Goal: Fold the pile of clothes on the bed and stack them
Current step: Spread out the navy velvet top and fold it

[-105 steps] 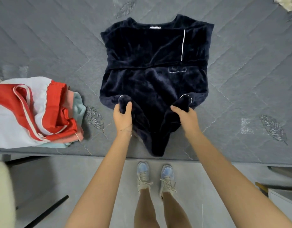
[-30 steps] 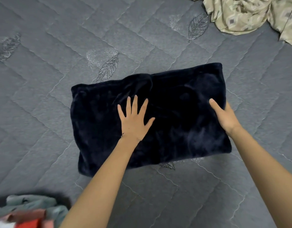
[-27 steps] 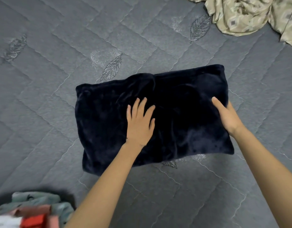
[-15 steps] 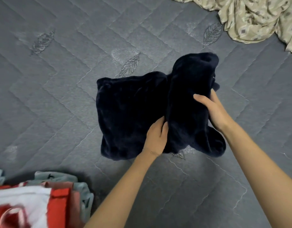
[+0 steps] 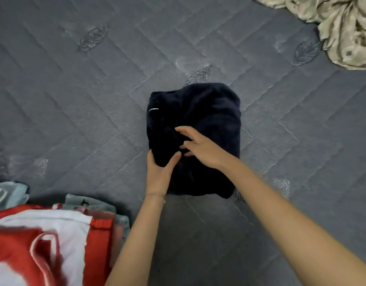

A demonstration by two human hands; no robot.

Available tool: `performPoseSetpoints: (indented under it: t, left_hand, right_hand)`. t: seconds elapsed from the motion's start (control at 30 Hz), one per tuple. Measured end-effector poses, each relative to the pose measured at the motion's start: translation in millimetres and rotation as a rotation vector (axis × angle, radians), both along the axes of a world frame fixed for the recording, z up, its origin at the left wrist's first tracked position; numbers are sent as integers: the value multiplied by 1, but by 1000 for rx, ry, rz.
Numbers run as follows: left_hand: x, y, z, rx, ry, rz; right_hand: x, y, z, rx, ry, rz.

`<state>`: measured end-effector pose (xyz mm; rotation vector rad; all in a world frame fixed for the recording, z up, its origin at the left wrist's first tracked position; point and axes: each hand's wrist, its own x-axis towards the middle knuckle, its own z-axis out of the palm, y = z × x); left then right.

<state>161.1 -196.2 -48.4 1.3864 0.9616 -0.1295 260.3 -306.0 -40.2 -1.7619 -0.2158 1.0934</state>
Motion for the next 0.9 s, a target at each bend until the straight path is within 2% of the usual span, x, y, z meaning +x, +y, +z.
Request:
performPoseSetpoints:
  t: [0.07,0.13,0.2,0.23,0.33,0.43,0.47,0.57,0.6,0.67,0.73,0.8,0.83,0.9]
  left_hand:
    - [-2,6,-9,73,48,-50]
    - [-2,12,-14,137,31,-26]
    - [-1,19,-15,133,12,75]
    - [-1,21,-16,124,7,147]
    - [-3,23,-21,101,6,292]
    - [-2,22,-30,115,64,193]
    - [-3,22,-32,240,105,120]
    - [-2,13,-21,954,114,-181]
    - [0,6,-16,1124,70,-306]
    - [2,-12,-18,1312,-12,-603]
    - [-4,-22,-35,1386,3,-841]
    - [-12,-16,-57,1384,62,-910]
    - [-16,-10,-65,1372,71,-915]
    - [-25,3,-79,1386,41,-902]
  right_hand:
    - [-7,-1,-7,-17,-138,-30]
    - [-7,-6,-13,-79,-409,-72]
    - [0,-18,-22,-176,-718,-26]
    - [5,-24,-26,-245,-809,-4]
    - [11,-37,-34,-468,-911,42]
    - [0,-37,-47,-641,-899,230]
    - [-3,-35,-52,-672,-878,289]
    - [-1,-32,-60,-733,-839,349]
    - [4,-31,-59,-739,-829,365]
    - [14,-31,-56,-699,-809,355]
    - [24,-34,-49,-571,-840,203]
    - [35,-39,-47,-498,-904,-20]
    - [42,-43,-49,-515,-869,-131]
    - [53,-51,-51,-521,-562,-314]
